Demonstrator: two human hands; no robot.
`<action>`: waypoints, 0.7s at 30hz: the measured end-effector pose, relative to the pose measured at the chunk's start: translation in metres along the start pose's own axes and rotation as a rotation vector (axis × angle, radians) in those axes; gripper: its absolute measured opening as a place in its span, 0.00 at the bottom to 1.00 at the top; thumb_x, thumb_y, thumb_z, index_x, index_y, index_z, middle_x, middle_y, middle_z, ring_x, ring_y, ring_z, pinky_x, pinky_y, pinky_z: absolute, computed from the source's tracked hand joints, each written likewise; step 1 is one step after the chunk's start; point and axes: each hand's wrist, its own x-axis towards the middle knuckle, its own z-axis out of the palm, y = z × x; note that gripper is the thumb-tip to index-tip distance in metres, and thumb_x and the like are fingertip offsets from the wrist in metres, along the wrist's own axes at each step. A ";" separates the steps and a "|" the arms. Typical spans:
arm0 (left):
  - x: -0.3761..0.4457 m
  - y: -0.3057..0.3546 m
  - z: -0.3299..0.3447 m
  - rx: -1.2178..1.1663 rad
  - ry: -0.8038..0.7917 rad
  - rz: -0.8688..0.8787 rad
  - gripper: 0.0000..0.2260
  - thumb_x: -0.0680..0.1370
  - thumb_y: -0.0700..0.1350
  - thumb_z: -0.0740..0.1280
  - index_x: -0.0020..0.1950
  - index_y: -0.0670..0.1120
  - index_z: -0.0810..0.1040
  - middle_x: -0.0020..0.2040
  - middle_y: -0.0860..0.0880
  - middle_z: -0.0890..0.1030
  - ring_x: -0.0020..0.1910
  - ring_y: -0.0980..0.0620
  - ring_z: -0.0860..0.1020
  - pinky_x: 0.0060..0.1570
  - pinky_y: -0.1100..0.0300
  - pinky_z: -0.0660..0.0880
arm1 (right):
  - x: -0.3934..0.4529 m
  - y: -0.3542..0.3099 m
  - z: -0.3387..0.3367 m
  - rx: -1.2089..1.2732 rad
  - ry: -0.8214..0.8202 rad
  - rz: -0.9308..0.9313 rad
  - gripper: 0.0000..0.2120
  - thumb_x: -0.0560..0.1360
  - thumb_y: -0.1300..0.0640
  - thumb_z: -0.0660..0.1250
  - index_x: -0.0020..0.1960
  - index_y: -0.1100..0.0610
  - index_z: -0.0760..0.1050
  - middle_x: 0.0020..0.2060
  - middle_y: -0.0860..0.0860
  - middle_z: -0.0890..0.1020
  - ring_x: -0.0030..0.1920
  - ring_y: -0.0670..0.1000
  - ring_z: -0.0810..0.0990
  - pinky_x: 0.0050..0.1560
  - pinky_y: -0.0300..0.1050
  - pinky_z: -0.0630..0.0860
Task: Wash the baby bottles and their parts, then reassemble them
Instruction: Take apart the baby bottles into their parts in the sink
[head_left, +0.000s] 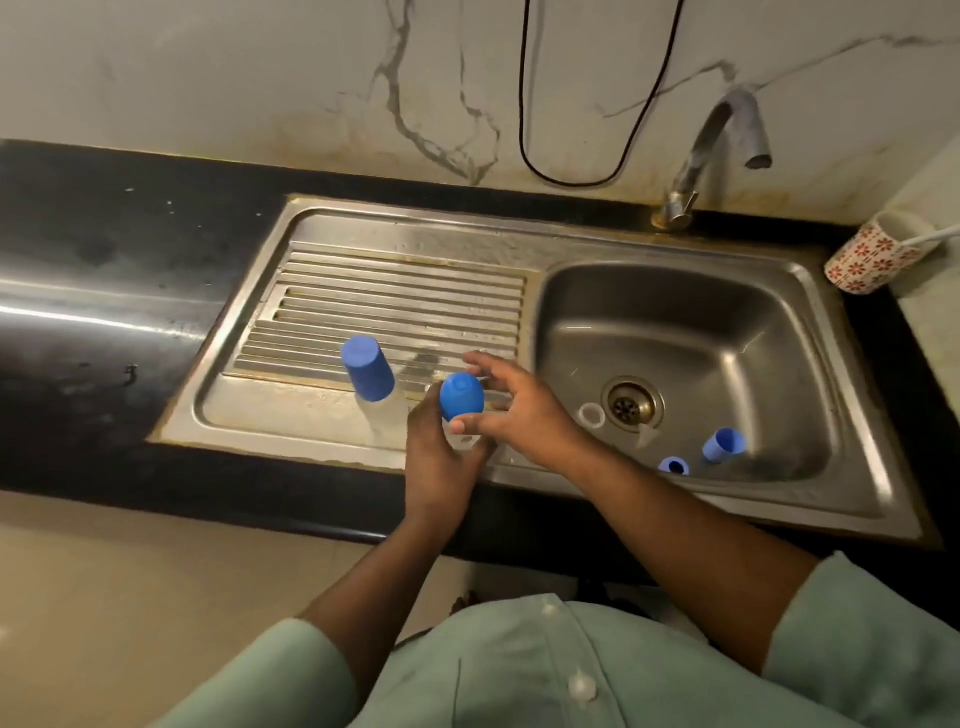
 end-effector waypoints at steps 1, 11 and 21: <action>0.002 -0.001 0.001 -0.019 -0.015 -0.007 0.31 0.73 0.43 0.77 0.74 0.50 0.69 0.65 0.54 0.75 0.64 0.55 0.75 0.63 0.61 0.71 | 0.001 0.000 0.003 -0.004 0.013 -0.004 0.34 0.64 0.57 0.80 0.67 0.46 0.72 0.58 0.41 0.77 0.61 0.44 0.76 0.62 0.43 0.73; 0.021 0.029 0.026 -0.034 -0.056 0.160 0.30 0.72 0.43 0.77 0.68 0.62 0.69 0.60 0.70 0.73 0.60 0.67 0.72 0.59 0.60 0.74 | -0.013 -0.004 -0.041 0.107 0.260 -0.100 0.23 0.66 0.62 0.78 0.54 0.44 0.75 0.53 0.52 0.83 0.53 0.51 0.83 0.59 0.50 0.78; 0.040 0.098 0.132 -0.101 -0.306 0.235 0.27 0.69 0.43 0.81 0.65 0.49 0.77 0.57 0.55 0.80 0.57 0.57 0.78 0.59 0.50 0.77 | -0.047 0.030 -0.160 0.235 0.546 -0.151 0.18 0.70 0.63 0.75 0.54 0.47 0.76 0.49 0.47 0.84 0.50 0.46 0.83 0.48 0.39 0.79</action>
